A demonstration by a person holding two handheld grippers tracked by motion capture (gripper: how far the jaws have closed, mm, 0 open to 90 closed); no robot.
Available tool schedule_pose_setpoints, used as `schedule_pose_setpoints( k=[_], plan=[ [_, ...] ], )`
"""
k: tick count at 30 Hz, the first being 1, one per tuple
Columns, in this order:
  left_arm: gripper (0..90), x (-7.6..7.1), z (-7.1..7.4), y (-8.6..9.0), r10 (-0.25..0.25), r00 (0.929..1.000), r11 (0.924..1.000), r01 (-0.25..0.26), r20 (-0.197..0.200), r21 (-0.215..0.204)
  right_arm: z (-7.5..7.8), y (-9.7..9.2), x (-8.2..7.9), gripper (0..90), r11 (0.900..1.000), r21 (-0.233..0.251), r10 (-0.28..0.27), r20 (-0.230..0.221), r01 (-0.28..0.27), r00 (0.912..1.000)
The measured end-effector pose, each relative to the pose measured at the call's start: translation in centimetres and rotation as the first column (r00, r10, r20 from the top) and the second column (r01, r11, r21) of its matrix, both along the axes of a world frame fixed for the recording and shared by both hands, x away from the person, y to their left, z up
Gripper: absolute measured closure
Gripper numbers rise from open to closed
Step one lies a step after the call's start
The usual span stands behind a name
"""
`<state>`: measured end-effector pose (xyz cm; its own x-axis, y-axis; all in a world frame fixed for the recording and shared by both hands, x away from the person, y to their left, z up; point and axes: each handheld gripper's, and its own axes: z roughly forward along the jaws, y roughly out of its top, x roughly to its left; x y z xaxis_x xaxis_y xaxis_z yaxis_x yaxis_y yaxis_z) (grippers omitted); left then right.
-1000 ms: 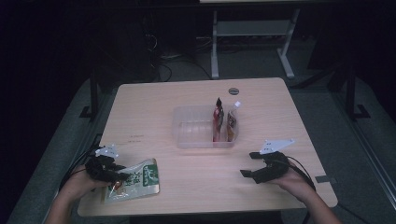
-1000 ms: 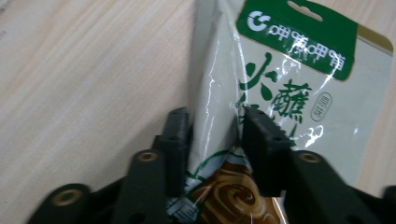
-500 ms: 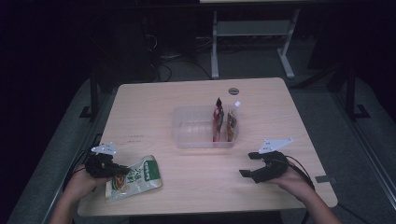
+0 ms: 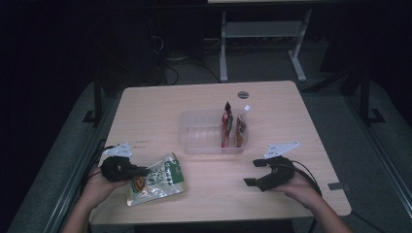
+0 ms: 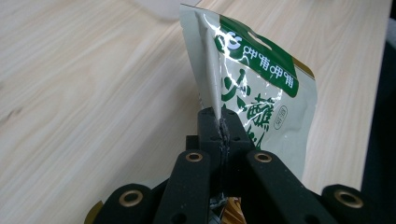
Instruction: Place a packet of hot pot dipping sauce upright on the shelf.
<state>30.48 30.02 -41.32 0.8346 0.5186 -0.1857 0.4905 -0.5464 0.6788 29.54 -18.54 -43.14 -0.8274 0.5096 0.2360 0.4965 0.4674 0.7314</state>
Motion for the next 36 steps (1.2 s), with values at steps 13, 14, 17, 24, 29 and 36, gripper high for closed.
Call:
schedule_pose_setpoints(
  k=[13,14,17,24,29,36],
  plan=[
    [89.6,0.5,1.2,-6.5,-0.094,0.9946,0.9940,0.096,0.044,-0.052,0.2,2.6,0.8,17.2,0.9948,0.061,0.084,-0.044,-0.082,0.9954],
    [89.6,0.6,1.2,-7.0,-0.105,0.9932,0.9930,0.107,0.050,-0.048,0.2,2.9,0.9,18.0,0.9938,0.069,0.090,-0.042,-0.087,0.9950],
    [89.6,0.8,1.3,-8.4,-0.122,0.9911,0.9907,0.125,0.054,-0.055,0.0,3.5,1.4,19.3,0.9907,0.091,0.106,-0.053,-0.101,0.9930],
    [89.6,1.3,1.5,-10.6,-0.155,0.9851,0.9845,0.161,0.074,-0.070,-0.5,5.1,2.3,19.9,0.9787,0.155,0.150,-0.094,-0.135,0.9842],
    [89.6,1.1,1.8,-11.1,-0.162,0.9822,0.9814,0.170,0.096,-0.089,-0.6,6.4,2.8,22.9,0.9688,0.180,0.190,-0.104,-0.170,0.9762],
    [89.6,0.9,1.8,-11.0,-0.154,0.9824,0.9810,0.165,0.106,-0.103,-0.7,8.2,3.4,43.7,0.9466,0.244,0.242,-0.105,-0.210,0.9647]
  ],
)
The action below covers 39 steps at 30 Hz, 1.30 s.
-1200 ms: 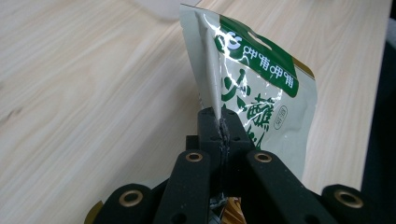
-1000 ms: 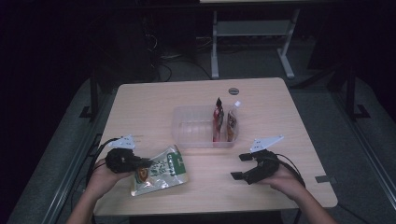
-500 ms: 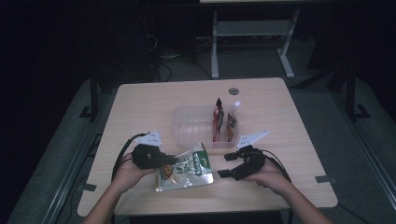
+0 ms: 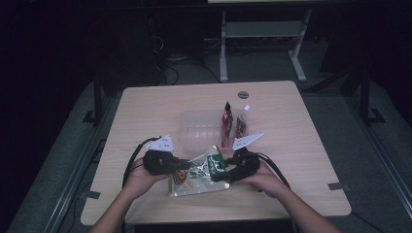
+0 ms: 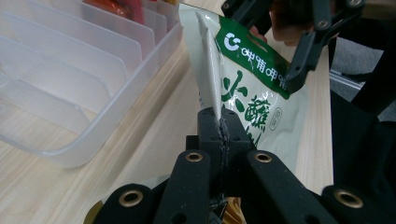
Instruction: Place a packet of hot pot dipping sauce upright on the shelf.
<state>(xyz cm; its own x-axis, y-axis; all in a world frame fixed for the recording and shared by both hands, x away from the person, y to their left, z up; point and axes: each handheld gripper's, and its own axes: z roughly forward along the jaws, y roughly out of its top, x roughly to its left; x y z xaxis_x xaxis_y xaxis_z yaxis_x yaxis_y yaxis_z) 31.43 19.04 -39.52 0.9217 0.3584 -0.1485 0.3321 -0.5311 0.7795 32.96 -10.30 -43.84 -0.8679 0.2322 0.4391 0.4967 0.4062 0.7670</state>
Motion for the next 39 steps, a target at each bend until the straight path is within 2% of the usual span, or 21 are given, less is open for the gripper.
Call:
schedule_pose_setpoints(
  k=[3,8,11,12,15,17,19,22,23,26,28,34,39],
  plan=[
    [89.5,0.1,-0.3,0.1,0.002,1.0000,1.0000,-0.002,-0.003,-0.001,0.1,0.3,-0.1,58.8,0.9997,0.023,0.001,0.008,-0.002,1.0000],
    [89.2,0.2,-0.5,-0.1,-0.003,1.0000,1.0000,0.003,-0.006,-0.004,0.3,0.1,-0.1,78.9,0.9985,0.042,0.033,0.021,-0.033,0.9993],
    [89.0,0.3,-0.6,-0.1,-0.006,0.9999,0.9999,0.006,-0.010,-0.015,0.4,0.0,-0.2,87.6,0.9984,0.037,0.041,0.045,-0.043,0.9981],
    [88.8,0.3,-0.6,-0.2,-0.008,0.9999,0.9999,0.008,-0.006,-0.014,0.5,-0.1,-0.3,89.9,0.9981,0.041,0.043,0.040,-0.045,0.9983],
    [87.6,0.2,-0.7,-0.2,-0.007,1.0000,1.0000,0.007,0.000,-0.001,0.5,-0.3,-0.1,90.0,0.9977,0.042,0.051,0.035,-0.053,0.9981],
    [82.7,0.2,-0.8,-0.3,0.005,1.0000,0.9999,-0.005,0.008,0.010,0.5,-0.4,-0.1,90.0,0.9980,0.039,0.048,0.039,-0.049,0.9981],
    [77.5,0.3,-0.6,-0.1,0.014,0.9999,0.9999,-0.014,0.005,0.002,0.6,-0.5,-0.1,90.0,0.9976,0.047,0.051,0.033,-0.052,0.9982],
    [72.2,0.1,0.0,0.9,0.050,0.9983,0.9986,-0.050,0.028,-0.019,0.7,-0.6,-0.1,90.0,0.9977,0.047,0.046,0.049,-0.049,0.9977],
    [72.4,0.0,0.3,1.3,0.058,0.9980,0.9979,-0.058,0.025,-0.029,0.8,-0.7,-0.2,90.0,0.9980,0.045,0.044,0.043,-0.046,0.9981],
    [82.8,-0.2,0.7,2.1,0.061,0.9978,0.9977,-0.061,0.026,-0.029,0.9,-1.0,-0.1,90.0,0.9978,0.054,0.036,0.052,-0.039,0.9980],
    [88.4,-0.4,0.6,2.1,0.051,0.9984,0.9987,-0.050,0.024,-0.009,1.1,-1.1,-0.1,90.0,0.9975,0.060,0.033,0.053,-0.036,0.9980],
    [89.6,-0.1,-0.5,0.3,0.040,0.9992,0.9991,-0.039,-0.008,0.019,1.9,-0.9,-0.3,90.0,0.9952,0.076,0.055,0.084,-0.061,0.9950],
    [89.6,0.2,-1.3,-2.0,-0.012,0.9996,0.9980,0.014,-0.024,0.062,2.5,-0.4,-0.6,90.0,0.9908,0.104,0.076,0.101,-0.087,0.9919]
  ],
)
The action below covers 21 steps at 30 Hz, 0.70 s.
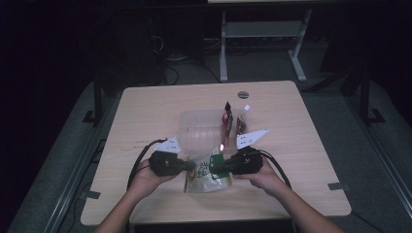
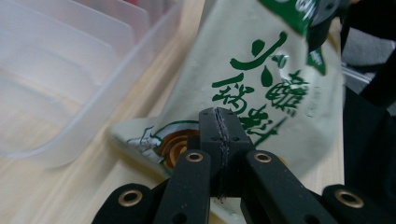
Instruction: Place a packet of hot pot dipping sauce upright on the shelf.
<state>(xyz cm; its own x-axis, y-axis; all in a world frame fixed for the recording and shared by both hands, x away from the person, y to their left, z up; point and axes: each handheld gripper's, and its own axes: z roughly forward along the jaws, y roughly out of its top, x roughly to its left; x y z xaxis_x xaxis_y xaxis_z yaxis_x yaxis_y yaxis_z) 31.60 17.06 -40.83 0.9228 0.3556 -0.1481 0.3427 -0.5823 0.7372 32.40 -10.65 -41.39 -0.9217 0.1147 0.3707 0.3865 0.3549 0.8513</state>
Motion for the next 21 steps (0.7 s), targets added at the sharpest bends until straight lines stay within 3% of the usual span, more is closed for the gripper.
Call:
schedule_pose_setpoints(
  k=[8,21],
  plan=[
    [89.7,-0.2,0.2,-1.8,-0.043,0.9991,0.9990,0.043,0.004,-0.012,1.5,1.5,0.1,90.0,0.9991,0.015,0.039,0.059,-0.040,0.9975],
    [86.5,-0.1,0.5,-0.8,-0.012,0.9999,0.9991,0.013,0.011,-0.041,2.6,0.8,0.5,90.0,0.9992,0.028,0.028,0.097,-0.031,0.9949]
  ],
)
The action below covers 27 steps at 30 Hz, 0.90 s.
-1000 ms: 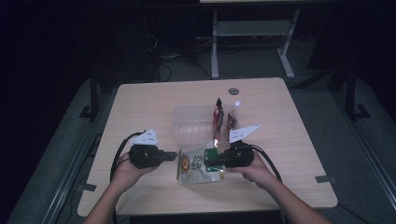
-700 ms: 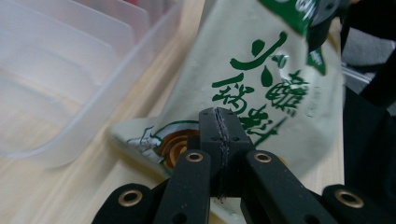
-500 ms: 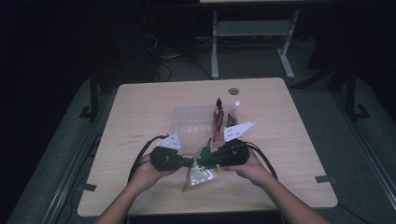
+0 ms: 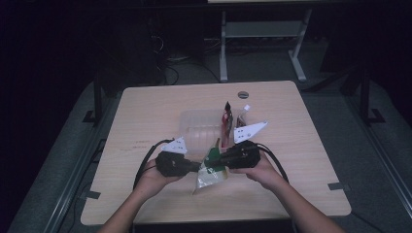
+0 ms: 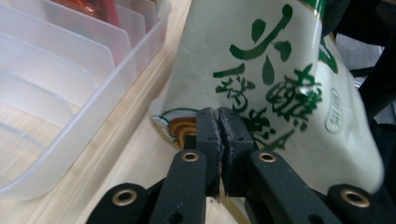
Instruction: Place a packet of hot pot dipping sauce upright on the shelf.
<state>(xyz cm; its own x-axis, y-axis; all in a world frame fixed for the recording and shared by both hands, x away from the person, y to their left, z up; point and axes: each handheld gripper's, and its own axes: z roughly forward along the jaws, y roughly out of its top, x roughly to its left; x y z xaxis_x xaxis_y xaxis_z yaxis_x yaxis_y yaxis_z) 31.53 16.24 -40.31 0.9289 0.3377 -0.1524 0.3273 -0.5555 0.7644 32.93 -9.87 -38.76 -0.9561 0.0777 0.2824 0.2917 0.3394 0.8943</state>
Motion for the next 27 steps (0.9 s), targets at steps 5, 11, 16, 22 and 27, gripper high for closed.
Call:
schedule_pose_setpoints(
  k=[5,11,16,22,27],
  plan=[
    [83.0,-0.1,0.3,1.1,0.029,0.9995,0.9995,-0.029,0.010,-0.013,0.7,-0.1,0.2,90.0,0.9999,0.006,-0.013,0.012,0.013,0.9998],
    [74.2,-0.5,-0.1,2.9,0.065,0.9978,0.9978,-0.065,-0.008,0.004,1.6,-0.2,0.8,90.0,0.9997,-0.013,-0.023,0.028,0.023,0.9993],
    [60.2,-1.3,-0.9,4.2,0.084,0.9961,0.9963,-0.083,-0.029,0.021,2.2,-0.3,1.6,90.0,0.9996,-0.007,-0.028,0.039,0.028,0.9988],
    [43.2,-2.8,-2.2,5.4,0.111,0.9920,0.9924,-0.108,-0.060,0.059,3.6,-0.7,2.5,90.0,0.9990,0.003,-0.045,0.059,0.045,0.9972],
    [35.4,-2.9,-2.7,5.6,0.106,0.9928,0.9928,-0.102,-0.055,0.063,4.8,-0.5,3.6,90.0,0.9987,0.006,-0.052,0.070,0.051,0.9962]
  ],
)
